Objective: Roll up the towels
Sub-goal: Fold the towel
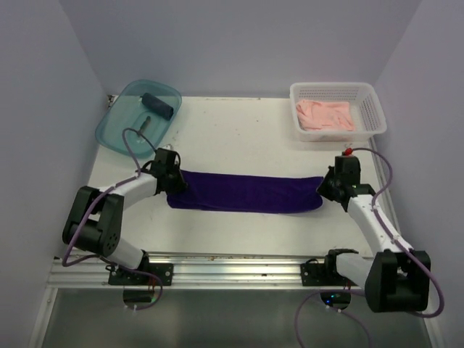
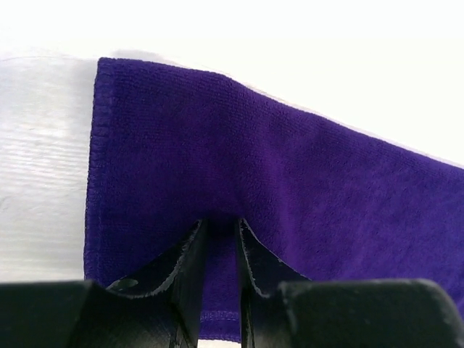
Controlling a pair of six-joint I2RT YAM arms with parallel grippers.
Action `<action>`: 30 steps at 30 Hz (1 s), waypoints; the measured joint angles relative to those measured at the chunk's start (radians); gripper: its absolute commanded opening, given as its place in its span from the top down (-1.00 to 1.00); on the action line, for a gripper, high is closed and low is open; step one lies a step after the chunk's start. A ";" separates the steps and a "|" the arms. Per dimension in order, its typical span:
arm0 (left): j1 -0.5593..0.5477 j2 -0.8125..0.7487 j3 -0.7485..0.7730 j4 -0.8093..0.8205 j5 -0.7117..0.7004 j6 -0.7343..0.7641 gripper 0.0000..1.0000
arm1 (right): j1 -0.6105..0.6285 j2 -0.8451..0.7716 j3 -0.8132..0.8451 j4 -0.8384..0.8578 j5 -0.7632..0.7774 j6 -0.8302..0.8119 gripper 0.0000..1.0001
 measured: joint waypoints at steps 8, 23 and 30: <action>-0.203 0.000 -0.024 0.097 -0.019 -0.091 0.50 | 0.000 -0.145 0.192 -0.125 0.043 -0.034 1.00; -0.401 -0.096 0.108 -0.243 -0.085 -0.039 0.40 | 0.335 -0.129 0.438 -0.226 0.049 -0.057 1.00; -0.236 -0.266 0.112 -0.306 -0.097 0.011 0.51 | 0.600 -0.004 0.455 -0.211 0.098 -0.043 1.00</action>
